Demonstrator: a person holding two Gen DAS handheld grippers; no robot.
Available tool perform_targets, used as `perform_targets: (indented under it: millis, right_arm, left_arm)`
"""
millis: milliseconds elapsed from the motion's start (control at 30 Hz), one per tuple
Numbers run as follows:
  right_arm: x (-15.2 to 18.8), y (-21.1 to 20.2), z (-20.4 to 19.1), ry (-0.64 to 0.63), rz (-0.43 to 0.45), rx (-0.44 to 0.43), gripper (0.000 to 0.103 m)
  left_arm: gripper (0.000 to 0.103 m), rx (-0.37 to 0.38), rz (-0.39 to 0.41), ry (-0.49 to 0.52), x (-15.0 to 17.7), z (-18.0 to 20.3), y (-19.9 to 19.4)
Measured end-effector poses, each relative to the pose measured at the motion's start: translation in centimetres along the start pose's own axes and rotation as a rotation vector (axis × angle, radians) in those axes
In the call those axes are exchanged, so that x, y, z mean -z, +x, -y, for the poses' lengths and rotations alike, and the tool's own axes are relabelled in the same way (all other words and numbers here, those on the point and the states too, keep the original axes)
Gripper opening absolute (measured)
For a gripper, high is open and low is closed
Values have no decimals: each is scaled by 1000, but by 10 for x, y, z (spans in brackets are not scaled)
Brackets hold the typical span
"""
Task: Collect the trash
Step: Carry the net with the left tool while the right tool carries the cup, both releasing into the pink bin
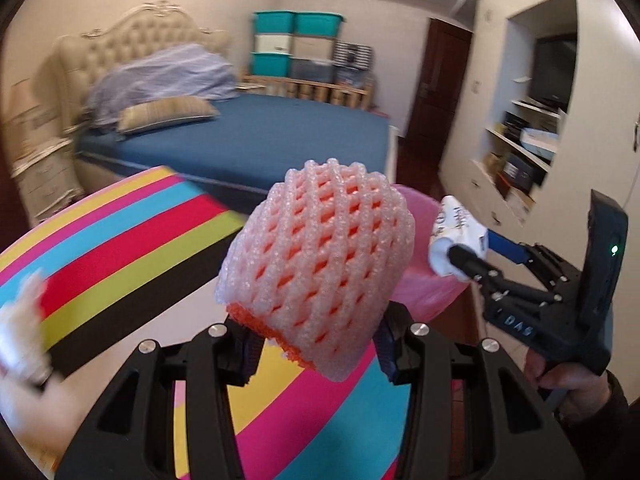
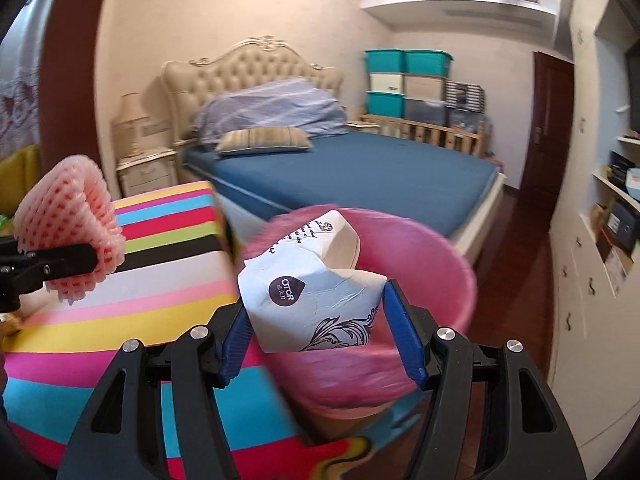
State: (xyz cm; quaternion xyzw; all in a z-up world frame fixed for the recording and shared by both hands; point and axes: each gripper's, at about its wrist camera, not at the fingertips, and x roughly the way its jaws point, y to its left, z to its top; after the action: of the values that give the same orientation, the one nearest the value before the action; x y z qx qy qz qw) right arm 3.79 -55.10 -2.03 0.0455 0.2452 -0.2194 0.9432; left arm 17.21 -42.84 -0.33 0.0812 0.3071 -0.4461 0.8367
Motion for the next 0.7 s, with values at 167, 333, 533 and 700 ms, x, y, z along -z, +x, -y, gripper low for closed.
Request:
perform_targets:
  millis: [167,333,533,700]
  right_arm:
    - [-3,20,36,20,-13,47,60]
    - [-5,38,55,27,-30,51,60]
    - [-3,49,58,2,-47,45,61]
    - [2,51,59,31,-57,42,72]
  left_arm:
    - [45,87,-21,10,-40,35,66]
    - [46,95,-53,18,-67,57,125]
    - [51,130,-124,-30,-82,66,177]
    - [67,88,-120,-75,-83,56,188]
